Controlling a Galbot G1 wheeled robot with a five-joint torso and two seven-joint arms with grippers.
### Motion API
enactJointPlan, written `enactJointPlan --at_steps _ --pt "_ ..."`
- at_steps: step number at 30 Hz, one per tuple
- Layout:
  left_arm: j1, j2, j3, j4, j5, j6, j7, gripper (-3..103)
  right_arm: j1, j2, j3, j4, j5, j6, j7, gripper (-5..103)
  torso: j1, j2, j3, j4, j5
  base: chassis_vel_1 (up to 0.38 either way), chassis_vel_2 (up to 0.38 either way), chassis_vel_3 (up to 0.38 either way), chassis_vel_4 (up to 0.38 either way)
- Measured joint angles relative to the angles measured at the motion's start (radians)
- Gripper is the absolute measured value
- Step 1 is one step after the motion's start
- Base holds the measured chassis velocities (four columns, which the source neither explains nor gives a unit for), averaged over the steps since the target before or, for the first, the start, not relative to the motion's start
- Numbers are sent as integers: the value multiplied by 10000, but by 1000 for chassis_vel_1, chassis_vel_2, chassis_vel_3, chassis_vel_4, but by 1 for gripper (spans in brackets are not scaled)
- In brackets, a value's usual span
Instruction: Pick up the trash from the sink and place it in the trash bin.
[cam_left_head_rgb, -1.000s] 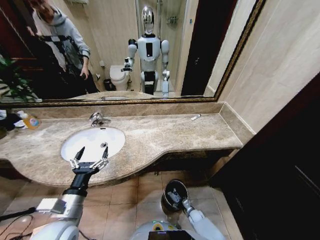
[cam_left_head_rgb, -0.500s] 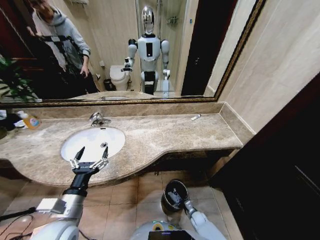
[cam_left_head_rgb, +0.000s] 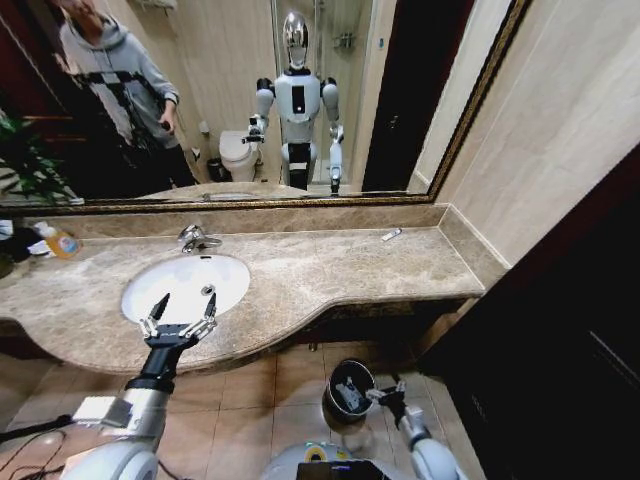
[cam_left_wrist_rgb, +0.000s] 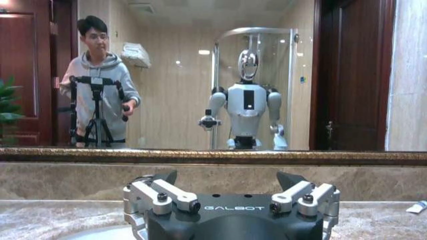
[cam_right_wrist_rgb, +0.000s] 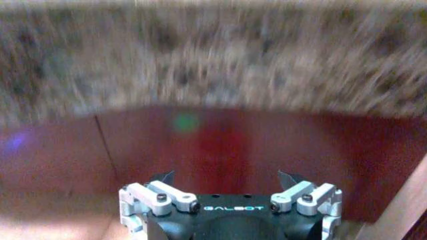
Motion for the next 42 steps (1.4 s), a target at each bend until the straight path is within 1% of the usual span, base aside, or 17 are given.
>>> enactJointPlan --at_steps 7,10,14,17,18,19,21,22,24,25,26,29,30,31,34,37,42 --pt "0 0 -1 0 0 0 0 100 -1397 -106 581 3481 330 -184 329 100 0 0 0 1 0 0 0 0 0" --pt "0 0 -1 0 0 0 0 100 -1408 -153 616 3993 434 -338 429 100 1 0 0 0 0 0 0 0 0" --pt "0 0 -1 0 0 0 0 100 -673 -359 541 4939 744 -1057 786 100 0 1 1 0 0 0 0 0 0" --pt "0 0 -1 0 0 0 0 100 669 -527 375 5130 1276 -1948 1081 100 1 0 1 2 1 0 0 0 0" --pt "0 0 -1 0 0 0 0 100 1543 -646 240 5065 1704 -2448 1314 100 2 0 2 3 2 0 0 0 0" --pt "0 0 -1 0 0 0 0 100 1543 -646 240 5065 1704 -2448 1314 100 2 0 2 3 2 0 0 0 0" --pt "0 1 0 -1 0 0 0 100 2730 -941 -48 4634 2219 -2838 1722 100 2 0 2 1 1 0 0 0 0" --pt "0 0 -1 0 0 0 0 100 3459 -1098 -250 4221 2415 -2906 1947 100 2 0 2 1 0 0 0 0 0" --pt "0 0 -1 -1 0 -1 -1 100 3944 -1169 -378 3910 2506 -2913 2070 100 2 -1 3 3 2 0 0 0 0" --pt "0 0 -1 0 0 0 -1 100 4756 -1205 -559 3360 2604 -2923 2236 100 2 -1 2 1 2 0 0 0 0" --pt "0 0 -1 0 0 0 -1 100 4756 -1205 -559 3360 2604 -2923 2236 100 2 -1 2 1 2 0 0 0 0" --pt "0 1 -1 0 0 0 -1 100 7028 -964 -1113 1501 3250 -3287 3162 100 3 -2 4 1 1 0 0 0 0" --pt "0 1 -1 0 0 0 -1 100 7028 -964 -1113 1501 3250 -3287 3162 100 3 -2 4 1 1 0 0 0 0" --pt "0 1 0 0 0 0 0 100 7753 -812 -1345 838 3378 -3388 3414 100 3 -2 4 0 2 0 0 0 0" --pt "0 0 0 0 0 0 0 100 9111 -496 -1763 -463 3283 -3436 3649 100 3 -1 4 2 -1 0 0 0 0" --pt "-1 0 -1 -1 0 0 -1 100 10649 189 -2255 -2389 2911 -3440 4097 100 4 -2 4 4 -1 0 0 0 0" --pt "-1 0 -1 -1 0 0 -1 100 11618 837 -2344 -4026 2129 -3305 4337 100 3 -2 3 3 -1 0 0 0 0"
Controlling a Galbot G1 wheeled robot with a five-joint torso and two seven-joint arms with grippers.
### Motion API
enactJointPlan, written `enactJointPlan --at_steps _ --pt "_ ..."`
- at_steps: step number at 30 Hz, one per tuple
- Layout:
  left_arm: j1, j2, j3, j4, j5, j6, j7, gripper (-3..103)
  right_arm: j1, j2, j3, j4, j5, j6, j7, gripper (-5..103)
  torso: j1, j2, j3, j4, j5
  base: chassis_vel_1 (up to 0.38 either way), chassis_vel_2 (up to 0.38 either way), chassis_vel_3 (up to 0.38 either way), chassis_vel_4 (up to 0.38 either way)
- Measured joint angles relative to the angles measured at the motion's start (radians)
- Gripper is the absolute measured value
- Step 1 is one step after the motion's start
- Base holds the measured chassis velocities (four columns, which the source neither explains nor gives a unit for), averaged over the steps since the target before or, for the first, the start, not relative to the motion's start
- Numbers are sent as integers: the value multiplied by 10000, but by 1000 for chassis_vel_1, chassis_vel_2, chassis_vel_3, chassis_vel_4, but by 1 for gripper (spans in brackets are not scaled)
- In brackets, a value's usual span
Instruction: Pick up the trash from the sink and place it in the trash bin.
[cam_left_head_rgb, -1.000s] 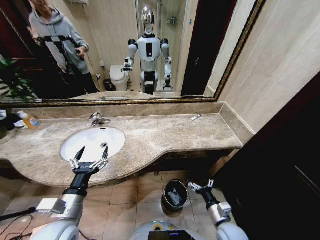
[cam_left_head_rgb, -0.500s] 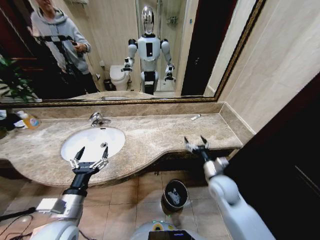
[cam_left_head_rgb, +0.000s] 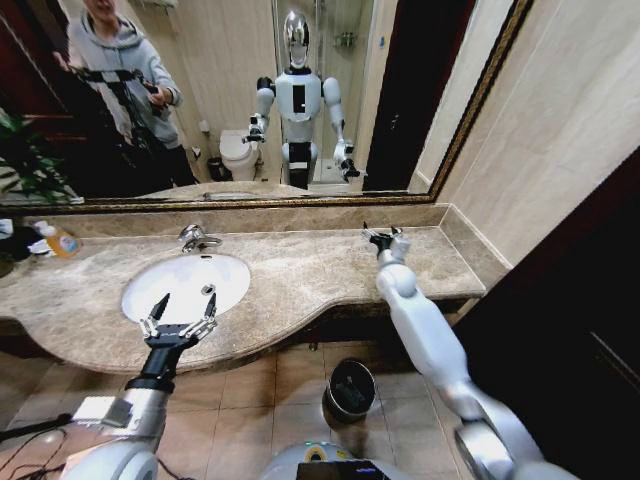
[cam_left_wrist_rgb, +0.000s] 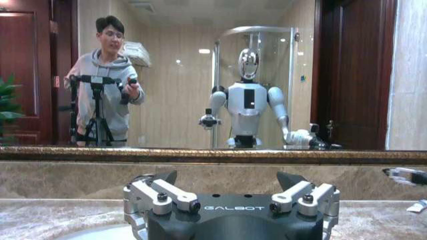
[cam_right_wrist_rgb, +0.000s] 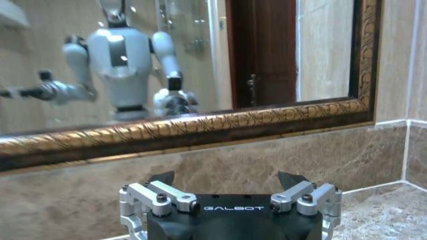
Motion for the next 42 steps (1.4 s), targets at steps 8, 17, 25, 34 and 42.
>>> enactJointPlan --at_steps 8,17,25,34,42 --pt "0 0 0 0 0 0 0 100 1104 519 380 -2343 -1090 520 248 100 0 0 0 2 1 0 0 0 0" --pt "0 0 0 1 0 0 0 100 2034 732 764 -4103 -1235 858 632 100 -1 0 -1 1 1 0 0 0 0" --pt "1 0 0 0 0 0 0 100 2785 1312 984 -5632 -1334 1290 459 100 -3 2 -2 0 1 0 0 0 0" --pt "0 0 0 1 0 0 0 100 3110 1235 1113 -6906 -1073 1679 383 100 -2 2 -2 -3 1 0 0 0 0" --pt "0 0 0 0 0 0 0 100 3125 1185 1109 -7163 -818 1744 185 91 -3 2 -2 -2 1 0 0 0 0"
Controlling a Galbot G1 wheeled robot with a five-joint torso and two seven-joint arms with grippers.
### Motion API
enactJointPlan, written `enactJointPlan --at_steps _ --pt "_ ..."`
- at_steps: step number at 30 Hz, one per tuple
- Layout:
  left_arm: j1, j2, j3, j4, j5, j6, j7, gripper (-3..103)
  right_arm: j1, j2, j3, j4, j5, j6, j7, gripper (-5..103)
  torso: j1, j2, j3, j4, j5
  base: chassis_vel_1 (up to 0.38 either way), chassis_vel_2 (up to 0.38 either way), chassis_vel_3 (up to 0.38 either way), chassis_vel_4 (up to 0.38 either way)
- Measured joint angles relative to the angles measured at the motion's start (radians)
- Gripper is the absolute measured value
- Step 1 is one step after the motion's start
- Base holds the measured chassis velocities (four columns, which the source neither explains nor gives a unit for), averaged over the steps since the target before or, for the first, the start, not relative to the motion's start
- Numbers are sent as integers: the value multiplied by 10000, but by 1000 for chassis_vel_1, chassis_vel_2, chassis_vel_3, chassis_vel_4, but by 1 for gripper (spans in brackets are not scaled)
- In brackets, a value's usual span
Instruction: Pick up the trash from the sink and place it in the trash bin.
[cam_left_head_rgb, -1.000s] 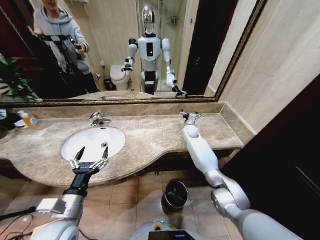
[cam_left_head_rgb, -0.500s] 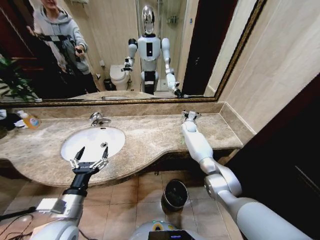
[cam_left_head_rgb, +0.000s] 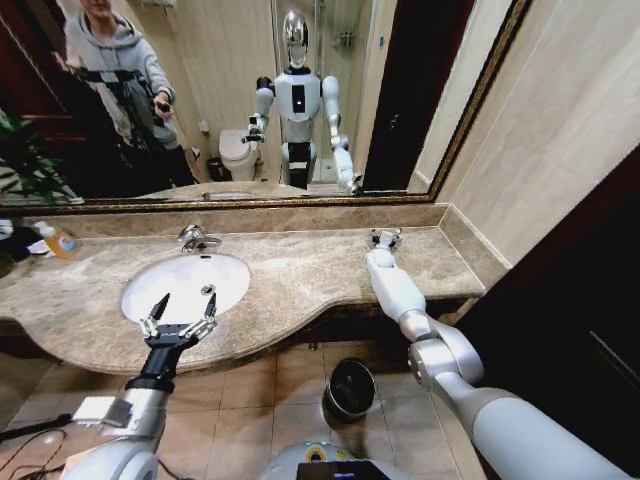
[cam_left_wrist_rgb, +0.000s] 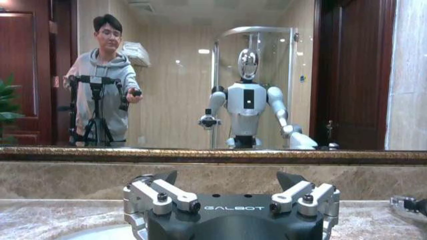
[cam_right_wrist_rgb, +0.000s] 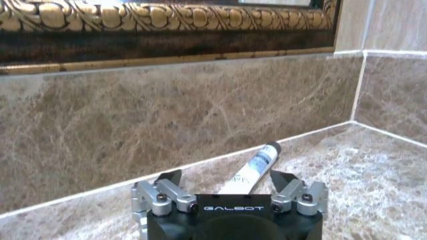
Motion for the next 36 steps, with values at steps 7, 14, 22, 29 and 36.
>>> enactJointPlan --at_steps 7,14,22,29,36 --pt "0 0 0 0 0 0 0 100 22 19 -3 -202 58 24 -78 68 1 0 1 0 1 0 0 0 0" --pt "0 0 0 0 0 0 0 100 11 -66 -18 -238 204 42 -118 41 0 0 0 0 -1 0 0 0 0" --pt "0 0 0 1 0 0 0 100 -27 -106 -23 -139 347 -5 -133 9 0 0 0 1 0 0 0 0 0" --pt "0 0 0 0 0 0 0 100 -185 -145 -15 181 372 -110 -120 0 1 0 0 0 3 0 0 0 0" --pt "0 0 0 0 0 0 0 100 -490 -222 13 839 376 -278 -17 0 1 0 0 1 2 0 0 0 0"
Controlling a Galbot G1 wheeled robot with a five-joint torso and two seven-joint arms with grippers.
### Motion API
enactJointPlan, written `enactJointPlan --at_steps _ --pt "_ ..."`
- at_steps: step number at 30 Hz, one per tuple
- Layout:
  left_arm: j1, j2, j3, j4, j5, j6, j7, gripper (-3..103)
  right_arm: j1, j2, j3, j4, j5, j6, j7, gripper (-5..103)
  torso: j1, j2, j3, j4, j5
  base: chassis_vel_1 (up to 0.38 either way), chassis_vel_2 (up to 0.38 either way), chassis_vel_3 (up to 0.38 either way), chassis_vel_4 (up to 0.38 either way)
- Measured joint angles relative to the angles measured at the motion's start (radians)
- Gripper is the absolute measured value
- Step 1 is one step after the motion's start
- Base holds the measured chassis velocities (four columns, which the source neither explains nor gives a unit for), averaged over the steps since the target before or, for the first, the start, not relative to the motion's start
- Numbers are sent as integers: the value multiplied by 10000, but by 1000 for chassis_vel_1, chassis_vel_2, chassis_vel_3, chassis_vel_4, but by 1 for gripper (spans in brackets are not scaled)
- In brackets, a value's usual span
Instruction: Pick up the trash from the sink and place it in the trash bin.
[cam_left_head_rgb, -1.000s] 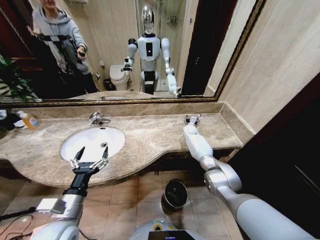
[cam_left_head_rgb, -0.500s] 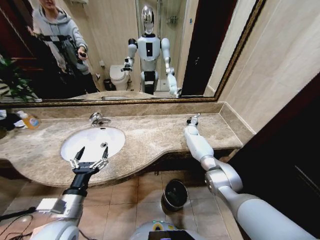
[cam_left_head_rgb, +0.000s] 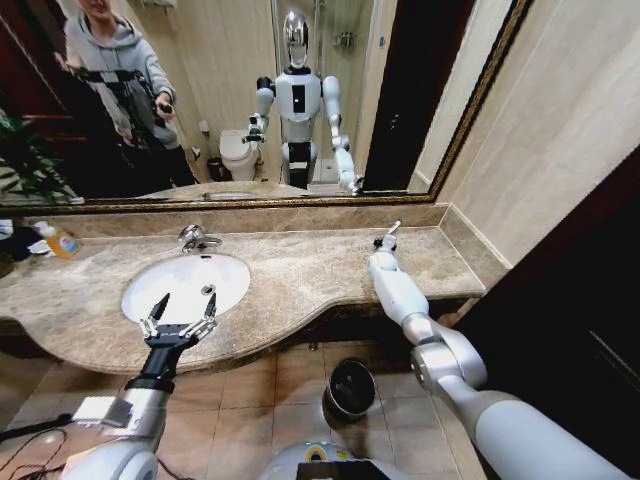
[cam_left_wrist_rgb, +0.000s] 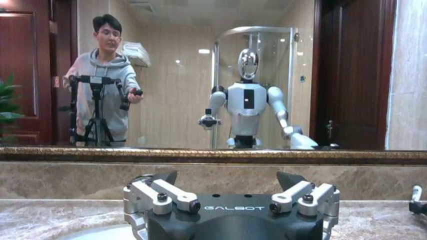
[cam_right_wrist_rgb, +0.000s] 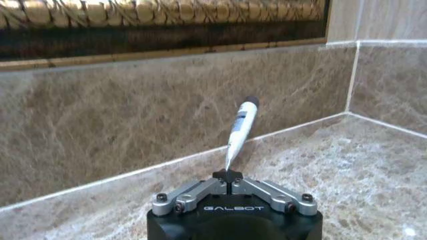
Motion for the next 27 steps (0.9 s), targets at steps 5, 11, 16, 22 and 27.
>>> enactJointPlan --at_steps 5,11,16,22,27 --pt "0 1 0 0 0 -1 0 100 -924 -271 31 1782 456 -755 155 0 0 0 0 0 0 0 0 0 0" --pt "0 0 0 0 0 0 0 100 -1958 -681 -58 3351 792 -1229 367 0 -1 0 -1 -2 0 0 0 0 0" --pt "0 -1 0 0 0 0 0 100 -3007 -1209 -226 5272 1317 -1707 691 0 -1 0 -1 0 0 0 0 0 0" --pt "0 0 0 0 0 0 3 100 -4765 -2399 -452 8265 1824 -2154 891 0 0 0 -1 -1 1 0 0 0 0" --pt "0 -1 -1 0 0 0 -1 100 -6771 -3147 -619 10941 1994 -2299 900 0 -1 1 -2 -2 1 0 0 0 0"
